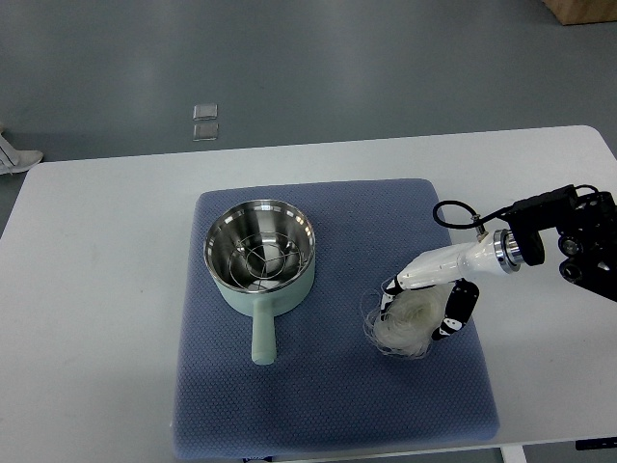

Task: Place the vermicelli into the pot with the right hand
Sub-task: 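Lower the right hand and close its fingers around the vermicelli, then lift the vermicelli with the right hand and carry it over the saucepan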

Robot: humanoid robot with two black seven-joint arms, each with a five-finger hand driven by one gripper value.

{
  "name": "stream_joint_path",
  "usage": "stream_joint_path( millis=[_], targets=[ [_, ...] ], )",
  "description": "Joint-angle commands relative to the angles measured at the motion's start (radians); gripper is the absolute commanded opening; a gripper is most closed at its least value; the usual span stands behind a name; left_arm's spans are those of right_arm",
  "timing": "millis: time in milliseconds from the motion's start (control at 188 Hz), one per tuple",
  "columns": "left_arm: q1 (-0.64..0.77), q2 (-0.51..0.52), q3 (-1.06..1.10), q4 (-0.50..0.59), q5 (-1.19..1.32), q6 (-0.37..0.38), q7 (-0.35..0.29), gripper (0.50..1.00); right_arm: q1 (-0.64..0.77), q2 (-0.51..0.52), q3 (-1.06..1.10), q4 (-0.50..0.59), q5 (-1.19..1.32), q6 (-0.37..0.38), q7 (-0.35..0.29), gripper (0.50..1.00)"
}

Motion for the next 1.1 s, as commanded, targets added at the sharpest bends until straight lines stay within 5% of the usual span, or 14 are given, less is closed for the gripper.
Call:
stream_joint_path(
  millis=[0, 154, 522, 905, 1096],
  targets=[
    [0.0, 0.0, 0.0, 0.0, 0.0, 0.0, 0.0, 1.0, -0.001, 0.005, 0.001, 0.0, -0.001, 0.0, 0.0, 0.629],
    [0.0, 0.0, 0.0, 0.0, 0.0, 0.0, 0.0, 1.0, 0.005, 0.005, 0.011, 0.0, 0.004, -0.001, 0.005, 0.5],
    [0.0, 0.0, 0.0, 0.0, 0.0, 0.0, 0.0, 1.0, 0.056, -0.006, 0.098, 0.0, 0.055, 0.0, 0.012, 0.5],
    [0.0, 0.0, 0.0, 0.0, 0.0, 0.0, 0.0, 1.0, 0.292, 0.006, 0.113, -0.023, 0.098, 0.013, 0.012, 0.502],
    [0.0, 0.0, 0.0, 0.0, 0.0, 0.0, 0.0, 1.0, 0.418, 0.172, 0.112, -0.12, 0.098, 0.011, 0.011, 0.511]
  ],
)
